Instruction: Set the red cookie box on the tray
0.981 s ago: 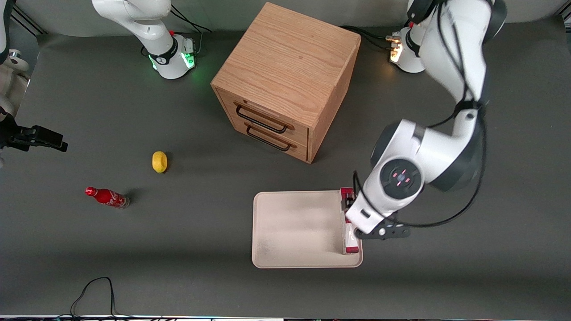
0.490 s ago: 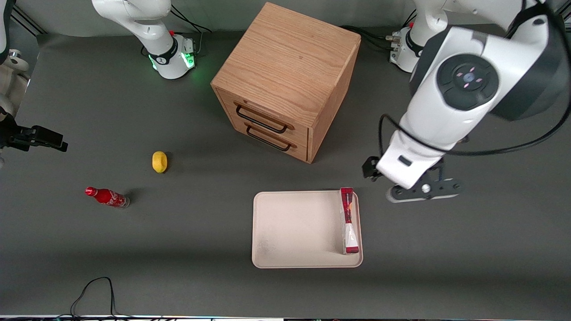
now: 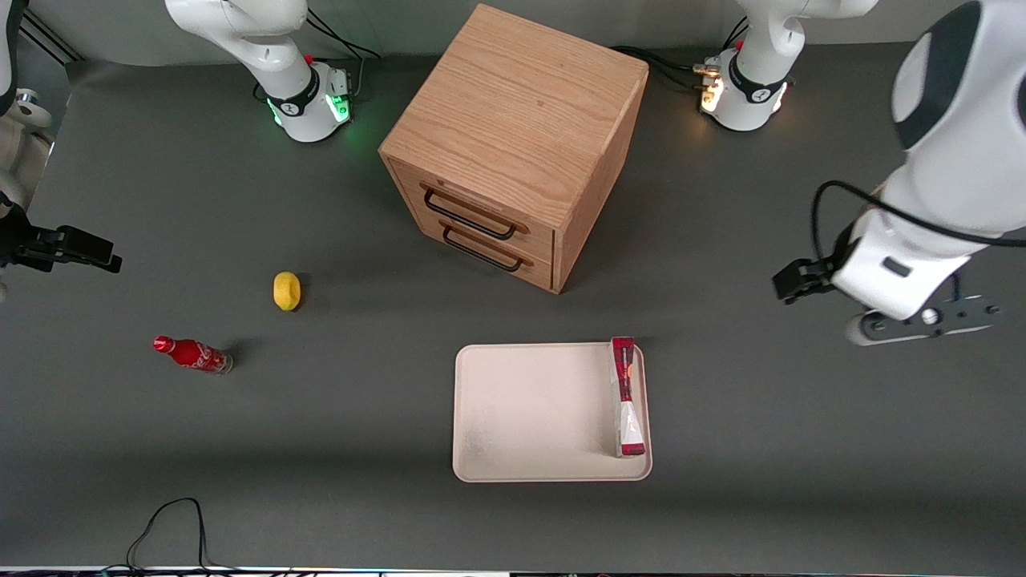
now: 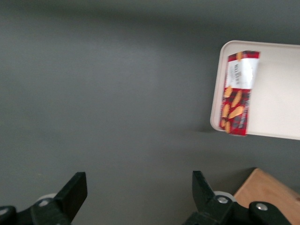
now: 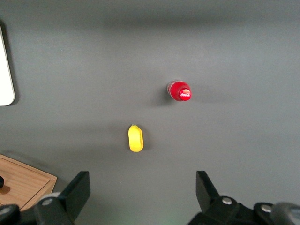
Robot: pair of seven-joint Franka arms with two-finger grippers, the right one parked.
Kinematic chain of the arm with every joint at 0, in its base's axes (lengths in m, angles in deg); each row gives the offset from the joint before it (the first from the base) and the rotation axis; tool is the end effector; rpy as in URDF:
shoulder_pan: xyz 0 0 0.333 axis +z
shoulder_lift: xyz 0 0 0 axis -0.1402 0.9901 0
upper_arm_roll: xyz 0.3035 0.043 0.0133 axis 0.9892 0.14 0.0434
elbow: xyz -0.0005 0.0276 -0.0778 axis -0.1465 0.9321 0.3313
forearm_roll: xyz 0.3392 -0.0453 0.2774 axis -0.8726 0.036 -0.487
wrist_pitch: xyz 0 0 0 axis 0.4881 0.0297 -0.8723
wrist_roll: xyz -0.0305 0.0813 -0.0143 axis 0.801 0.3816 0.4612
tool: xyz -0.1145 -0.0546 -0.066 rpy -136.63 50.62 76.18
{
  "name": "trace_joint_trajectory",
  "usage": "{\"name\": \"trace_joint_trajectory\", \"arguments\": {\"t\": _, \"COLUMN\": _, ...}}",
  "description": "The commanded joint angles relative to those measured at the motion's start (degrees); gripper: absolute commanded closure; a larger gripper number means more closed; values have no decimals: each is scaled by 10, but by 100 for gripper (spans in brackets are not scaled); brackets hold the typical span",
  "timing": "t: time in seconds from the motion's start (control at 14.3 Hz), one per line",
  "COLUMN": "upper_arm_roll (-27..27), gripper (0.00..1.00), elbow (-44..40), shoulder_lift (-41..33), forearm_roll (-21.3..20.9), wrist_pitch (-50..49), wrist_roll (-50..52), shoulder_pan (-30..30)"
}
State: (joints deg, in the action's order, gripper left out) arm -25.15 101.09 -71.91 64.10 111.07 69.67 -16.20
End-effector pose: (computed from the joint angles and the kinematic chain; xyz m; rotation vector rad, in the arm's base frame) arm 0.6617 -0.1381 0.5577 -3.0470 -0.1648 0.0038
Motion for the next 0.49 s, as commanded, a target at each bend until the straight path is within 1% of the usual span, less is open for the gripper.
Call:
{"name": "trace_joint_trajectory", "arguments": {"t": 0.0, "upper_arm_roll": -2, "gripper": 0, "elbow": 173, "shoulder_lift": -119, "forearm_roll": 3, "wrist_pitch": 66, "wrist_roll": -71, "shoulder_pan": 50}}
{"name": "trace_joint_trajectory", "arguments": {"t": 0.14, "upper_arm_roll": -2, "gripper": 0, "elbow": 220, "shoulder_lift": -154, "forearm_roll": 5, "wrist_pitch": 74, "wrist_roll": -127, "shoulder_pan": 96}}
{"name": "trace_joint_trajectory", "arguments": {"t": 0.28, "upper_arm_roll": -1, "gripper": 0, "elbow": 246, "shoulder_lift": -173, "forearm_roll": 14, "wrist_pitch": 86, "wrist_roll": -151, "shoulder_pan": 116}}
{"name": "trace_joint_trajectory", "arguments": {"t": 0.42, "upper_arm_roll": 0, "gripper": 0, "elbow": 275, "shoulder_lift": -191, "forearm_roll": 14, "wrist_pitch": 106, "wrist_roll": -151, "shoulder_pan": 122}}
